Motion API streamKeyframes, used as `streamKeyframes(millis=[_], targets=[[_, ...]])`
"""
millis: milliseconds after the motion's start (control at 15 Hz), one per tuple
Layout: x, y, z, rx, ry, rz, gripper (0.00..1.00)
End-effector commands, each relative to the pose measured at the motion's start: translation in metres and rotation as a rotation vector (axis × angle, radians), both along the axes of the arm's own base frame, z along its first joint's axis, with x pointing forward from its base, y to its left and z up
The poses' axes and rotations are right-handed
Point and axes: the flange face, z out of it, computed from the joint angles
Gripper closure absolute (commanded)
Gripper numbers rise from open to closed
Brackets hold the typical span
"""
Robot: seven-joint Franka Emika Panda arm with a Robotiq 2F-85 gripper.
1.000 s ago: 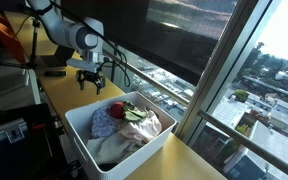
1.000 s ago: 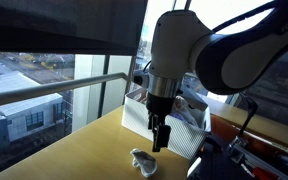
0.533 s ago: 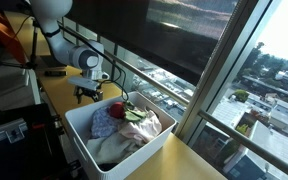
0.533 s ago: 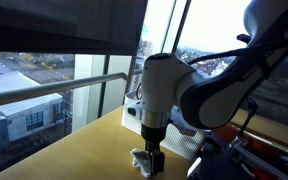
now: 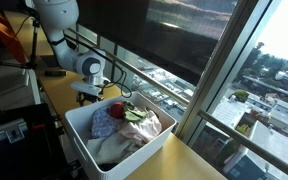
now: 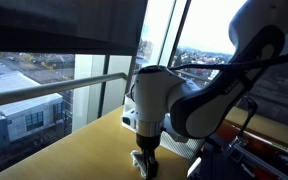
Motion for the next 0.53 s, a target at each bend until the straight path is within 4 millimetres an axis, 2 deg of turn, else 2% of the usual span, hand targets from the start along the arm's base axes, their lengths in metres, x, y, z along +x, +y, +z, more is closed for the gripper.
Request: streamKeyframes(millis=[0,267,333,467], targets=[[0.003,0.003,-0.001,-0.003,-0.014,0.026,0.52],[0.000,0.006,0.015,-0.010,-0.025,0.021,0.81],[-0.003,0.006,0.025,-0.013,-0.032,0.020,0.89],[-0.008,0.008,0.048,-0.017,-0.049,0.015,1.00]])
